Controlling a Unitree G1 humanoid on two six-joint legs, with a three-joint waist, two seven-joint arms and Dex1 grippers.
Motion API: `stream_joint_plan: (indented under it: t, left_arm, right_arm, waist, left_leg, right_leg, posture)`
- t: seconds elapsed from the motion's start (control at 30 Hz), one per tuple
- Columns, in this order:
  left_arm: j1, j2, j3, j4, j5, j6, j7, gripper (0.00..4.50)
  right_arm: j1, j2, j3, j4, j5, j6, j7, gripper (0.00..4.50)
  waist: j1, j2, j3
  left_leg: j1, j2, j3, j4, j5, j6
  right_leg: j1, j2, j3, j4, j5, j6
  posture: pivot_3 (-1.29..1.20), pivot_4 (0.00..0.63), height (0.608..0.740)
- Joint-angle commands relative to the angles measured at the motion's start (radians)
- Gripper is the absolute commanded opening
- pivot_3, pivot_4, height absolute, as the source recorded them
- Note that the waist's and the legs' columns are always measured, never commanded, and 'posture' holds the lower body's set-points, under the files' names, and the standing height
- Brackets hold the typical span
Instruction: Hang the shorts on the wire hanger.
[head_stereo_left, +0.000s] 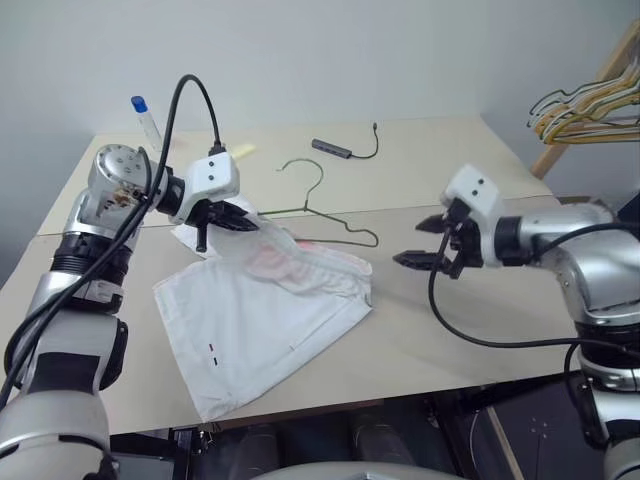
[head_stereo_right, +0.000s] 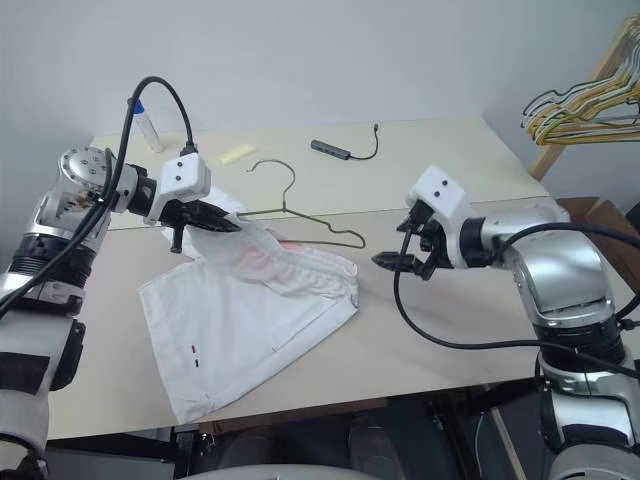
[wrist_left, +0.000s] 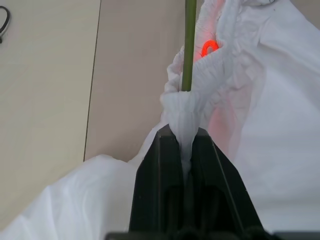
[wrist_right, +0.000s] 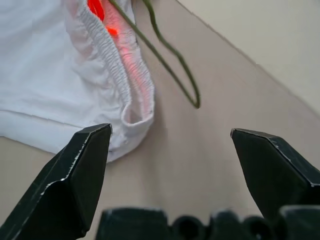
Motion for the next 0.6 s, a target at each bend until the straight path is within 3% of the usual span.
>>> stream_joint_plan:
  t: [0.03,0.17,0.33,0.43,0.6]
  left_arm:
    - [-0.047,0.008,0.038,0.003,0.006,-0.021,0.011,0.0]
    - [-0.039,0.014,0.046,-0.007,0.009,-0.018,0.01,0.0]
    - [-0.032,0.021,0.058,-0.02,0.01,-0.011,0.011,0.0]
    - [-0.027,0.021,0.065,-0.027,0.009,-0.007,0.019,0.0]
    - [-0.011,0.032,0.078,-0.044,0.004,-0.005,0.02,0.0]
  right_arm:
    - [0.046,0.083,0.028,-0.009,0.016,0.031,-0.1,4.44]
    - [0.104,0.191,0.079,0.037,-0.015,-0.041,-0.198,4.44]
    - [0.106,0.305,0.034,0.114,0.021,-0.073,-0.264,4.44]
    - [0.099,0.339,0.014,0.168,0.021,-0.079,-0.301,3.92]
    - [0.099,0.331,0.01,0.193,0.018,-0.099,-0.31,2.28]
  waist:
    - [-0.007,0.0,0.0]
    - [-0.019,0.0,0.0]
    - [-0.023,0.0,0.0]
    - [-0.022,0.0,0.0]
    - [-0.021,0.0,0.0]
  left_leg:
    - [0.0,0.0,0.0,0.0,0.0,0.0]
    - [0.0,-0.001,0.0,0.0,0.0,0.0]
    - [0.0,0.0,0.0,0.0,0.0,0.0]
    - [0.0,0.0,-0.001,0.0,0.0,0.0]
    - [0.0,0.0,-0.001,0.0,0.0,0.0]
  right_leg:
    - [0.0,0.0,0.0,0.0,0.0,0.0]
    - [0.0,0.0,0.001,0.0,0.0,0.0]
    - [0.0,0.0,0.001,0.001,0.0,0.0]
    - [0.0,0.0,0.0,0.001,0.0,0.0]
    - [0.0,0.0,0.0,0.001,0.0,0.0]
  posture:
    - [-0.09,0.0,0.74]
    - [-0.07,0.0,0.74]
    - [-0.06,0.0,0.74]
    - [-0.06,0.0,0.74]
    - [-0.05,0.0,0.74]
